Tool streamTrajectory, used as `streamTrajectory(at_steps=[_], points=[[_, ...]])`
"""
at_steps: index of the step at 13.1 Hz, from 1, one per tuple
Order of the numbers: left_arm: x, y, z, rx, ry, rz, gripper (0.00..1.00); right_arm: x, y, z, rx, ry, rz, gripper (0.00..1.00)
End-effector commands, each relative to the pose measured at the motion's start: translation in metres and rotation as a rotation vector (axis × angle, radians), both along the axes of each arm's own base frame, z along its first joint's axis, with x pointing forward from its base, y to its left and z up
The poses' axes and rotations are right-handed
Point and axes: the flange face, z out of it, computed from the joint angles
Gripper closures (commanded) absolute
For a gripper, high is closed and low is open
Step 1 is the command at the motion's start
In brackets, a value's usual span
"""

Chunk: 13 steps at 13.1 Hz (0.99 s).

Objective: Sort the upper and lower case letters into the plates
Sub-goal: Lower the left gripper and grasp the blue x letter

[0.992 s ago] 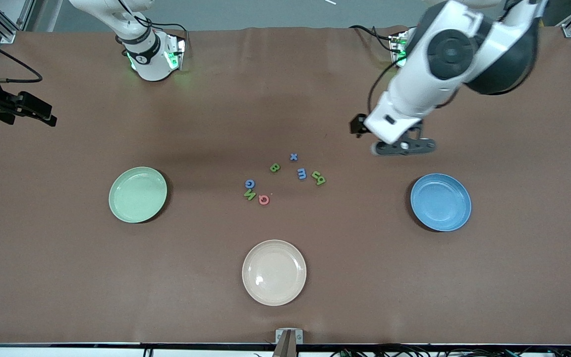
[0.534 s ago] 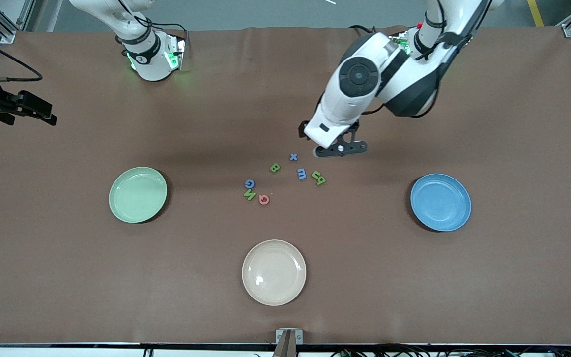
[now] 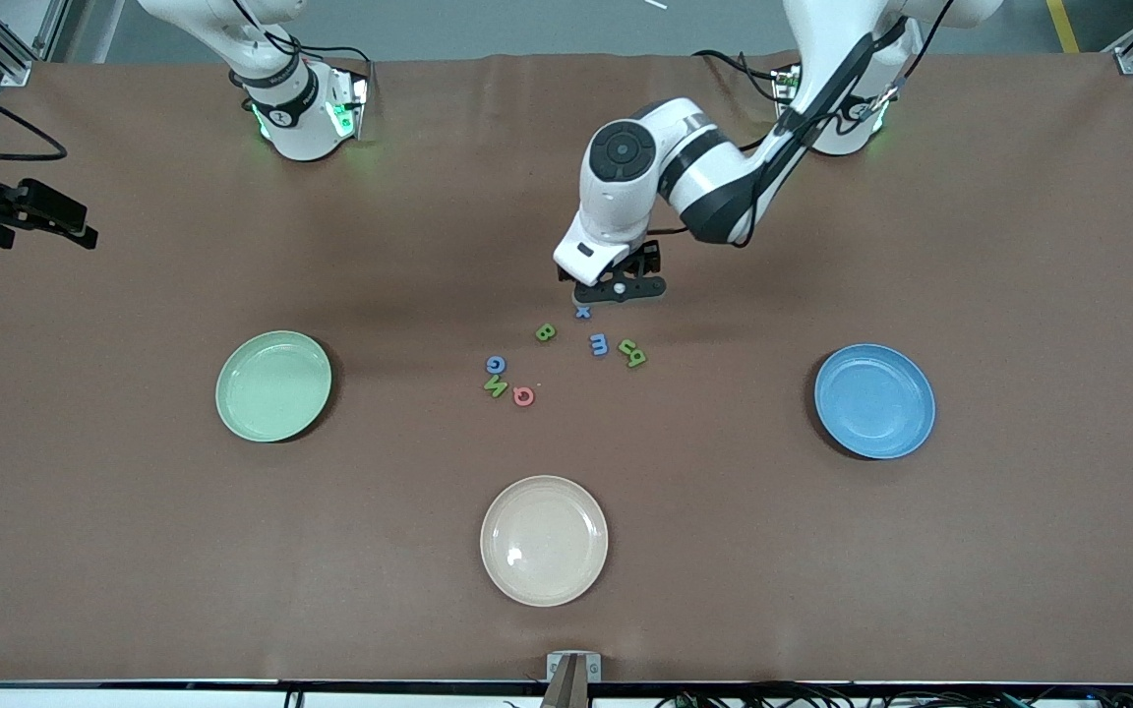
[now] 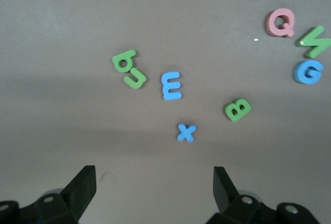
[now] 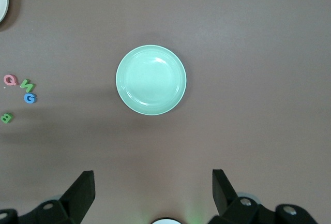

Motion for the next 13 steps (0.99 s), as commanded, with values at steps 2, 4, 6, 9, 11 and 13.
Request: streamTrajectory(at_steps=[2, 4, 6, 9, 11, 13], points=[[-0.005, -0.022, -0.038, 0.004, -0.047, 0.007, 0.01, -0.009, -0.002, 0.0, 0.006, -0.012, 0.01, 0.0], [-0.01, -0.03, -0.051, -0.026, -0.044, 0.024, 0.01, -0.009, -0.002, 0.0, 0.006, -0.012, 0.008, 0.0], [-0.011, -0.029, -0.057, -0.022, -0.039, 0.021, 0.04, -0.009, -0.002, -0.001, 0.006, -0.009, 0.011, 0.0], [-0.01, -0.032, -0.068, -0.015, -0.05, -0.003, 0.17, -0.008, -0.002, -0.001, 0.006, -0.009, 0.015, 0.0], [-0.009, -0.033, -0.071, -0.024, -0.052, -0.004, 0.2, -0.007, -0.002, 0.002, 0.006, -0.013, 0.012, 0.0], [-0.009, -0.041, -0.075, -0.046, -0.053, -0.007, 0.21, -0.007, -0.002, 0.002, 0.006, -0.013, 0.012, 0.0]])
